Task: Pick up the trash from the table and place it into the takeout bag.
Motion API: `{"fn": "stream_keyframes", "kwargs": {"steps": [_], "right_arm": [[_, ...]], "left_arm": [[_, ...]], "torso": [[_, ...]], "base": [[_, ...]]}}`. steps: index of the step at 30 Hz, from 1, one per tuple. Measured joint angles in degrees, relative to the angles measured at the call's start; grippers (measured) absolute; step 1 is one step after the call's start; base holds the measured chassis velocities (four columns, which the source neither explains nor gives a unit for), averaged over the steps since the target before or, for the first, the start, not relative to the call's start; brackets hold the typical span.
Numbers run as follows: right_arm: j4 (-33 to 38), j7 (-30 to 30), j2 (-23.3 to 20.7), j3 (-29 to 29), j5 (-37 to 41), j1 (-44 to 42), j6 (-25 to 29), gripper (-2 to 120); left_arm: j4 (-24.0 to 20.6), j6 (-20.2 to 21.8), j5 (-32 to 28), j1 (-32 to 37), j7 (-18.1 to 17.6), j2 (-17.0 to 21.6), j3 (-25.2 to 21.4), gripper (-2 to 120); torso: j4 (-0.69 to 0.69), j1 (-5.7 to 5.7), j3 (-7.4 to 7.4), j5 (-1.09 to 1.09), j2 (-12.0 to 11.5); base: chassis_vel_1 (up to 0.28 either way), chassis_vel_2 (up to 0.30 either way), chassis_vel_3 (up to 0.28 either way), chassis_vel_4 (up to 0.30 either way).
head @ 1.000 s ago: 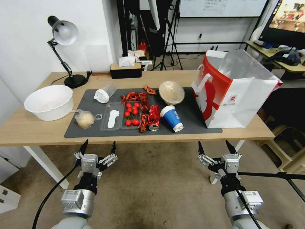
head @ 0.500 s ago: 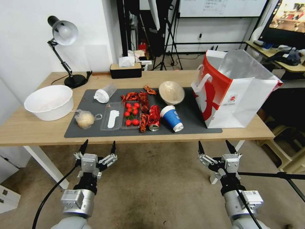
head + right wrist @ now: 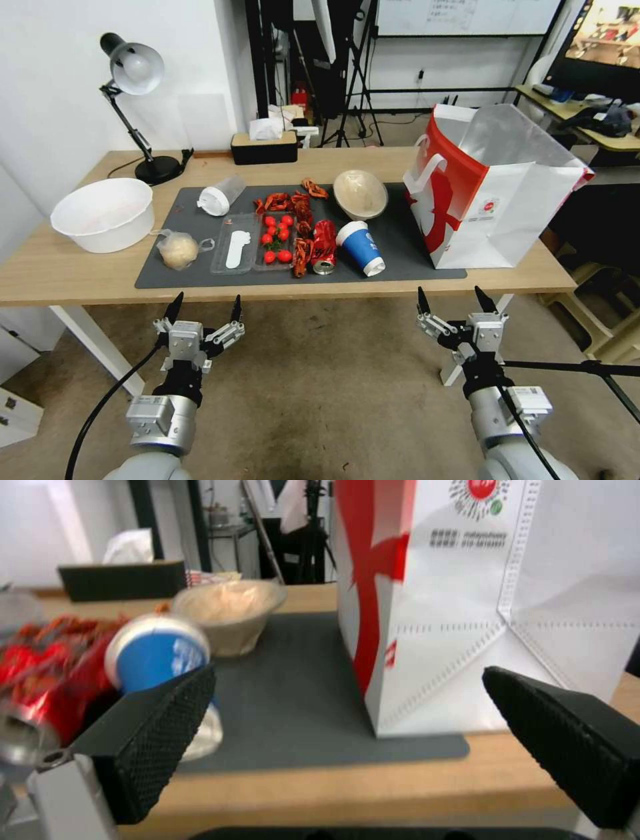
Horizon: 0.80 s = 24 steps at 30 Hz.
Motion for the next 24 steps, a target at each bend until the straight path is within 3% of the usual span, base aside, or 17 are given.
{"fn": "stream_keyframes", "kwargs": {"steps": [2, 4, 5, 8, 9, 11, 12, 24], "right_arm": [[0.03, 0.41, -0.15, -0.02, 0.61, 0.67, -0.86, 100], [0.44, 2.75, -1.07, -0.2, 4.07, 4.36, -5.93, 100], [0.44, 2.75, -1.07, -0.2, 4.07, 4.36, -5.93, 100], [1.36, 6.89, -2.63, -0.73, 10.15, 10.9, -14.82, 100], [1.36, 6.89, -2.63, -0.73, 10.15, 10.9, -14.82, 100], [1.17, 7.11, -3.31, -1.12, 11.53, 11.98, -15.33, 100], [0.8, 6.64, -4.1, -1.57, 12.47, 12.73, -14.5, 100], [-5.09, 5.68, -11.54, -7.47, 21.19, 19.38, -13.81, 100]], "left_arm": [[0.01, -0.08, 0.02, -0.01, 0.0, 0.01, 0.04, 100], [-0.55, 2.96, -0.95, -0.79, 0.06, -0.02, -1.22, 100], [-0.55, 2.96, -0.95, -0.79, 0.06, -0.02, -1.22, 100], [-2.57, 12.35, -4.17, -3.24, 0.36, -0.14, -4.98, 100], [-2.57, 12.35, -4.17, -3.24, 0.36, -0.14, -4.98, 100], [-3.74, 17.55, -5.98, -4.58, 0.52, -0.18, -7.1, 100], [-3.81, 17.99, -6.14, -4.68, 0.55, -0.21, -7.26, 100], [-3.03, 15.97, -5.46, -4.48, 0.73, -0.42, -7.26, 100]], "torso": [[-0.02, 0.0, 0.0, -0.04, 0.0], [0.02, 0.0, 0.0, -0.02, 0.0], [0.02, 0.0, 0.0, -0.02, 0.0], [0.04, 0.01, 0.0, -0.03, 0.0], [0.04, 0.01, 0.0, -0.03, 0.0], [-0.04, 0.0, 0.0, -0.01, 0.0], [0.04, 0.0, 0.0, -0.03, 0.0], [0.02, 0.01, -0.01, -0.02, 0.0]], "base": [[0.0, 0.0, 0.0, 0.0], [0.0, 0.0, 0.0, 0.0], [0.0, 0.0, 0.0, 0.0], [0.0, 0.0, 0.0, 0.0], [0.0, 0.0, 0.0, 0.0], [0.0, 0.0, 0.0, 0.0], [0.0, 0.0, 0.0, 0.0], [0.0, 0.0, 0.0, 0.0]]}}
